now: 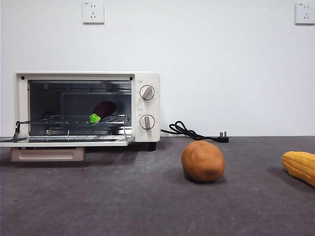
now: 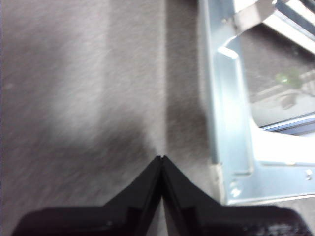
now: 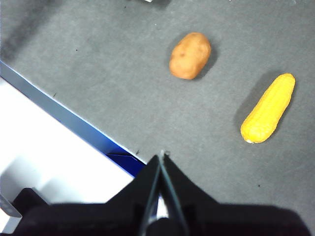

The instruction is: Take the eggplant from the table,put the eggplant in the oven

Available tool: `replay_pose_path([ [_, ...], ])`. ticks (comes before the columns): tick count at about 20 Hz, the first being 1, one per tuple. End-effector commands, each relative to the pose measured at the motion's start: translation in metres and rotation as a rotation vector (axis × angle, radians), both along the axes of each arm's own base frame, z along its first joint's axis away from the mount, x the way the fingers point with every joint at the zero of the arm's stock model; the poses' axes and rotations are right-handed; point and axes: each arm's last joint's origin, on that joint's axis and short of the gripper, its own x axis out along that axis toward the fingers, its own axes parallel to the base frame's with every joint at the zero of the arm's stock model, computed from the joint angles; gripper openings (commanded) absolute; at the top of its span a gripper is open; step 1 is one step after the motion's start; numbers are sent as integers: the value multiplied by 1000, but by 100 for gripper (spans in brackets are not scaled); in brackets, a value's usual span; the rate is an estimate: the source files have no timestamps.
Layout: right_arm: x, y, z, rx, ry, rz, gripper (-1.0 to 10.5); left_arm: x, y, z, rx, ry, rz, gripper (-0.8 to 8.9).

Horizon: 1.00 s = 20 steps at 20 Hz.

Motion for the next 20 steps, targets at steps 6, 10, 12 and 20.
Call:
replay_pose_path([
  [6,-1,-1,-3,-5,33,-44,-10,12,-1,1,-81,-114,-46,-7],
  [10,-1,-2,-3,-17,23,-57,-10,15,-3,5,-170,-164,-97,-8],
  [12,-1,-2,-3,-20,20,-60,-10,17,-3,8,-208,-180,-117,-8],
  [20,-1,-2,-3,-20,20,-60,-10,30,1,27,-264,-247,-148,-7],
])
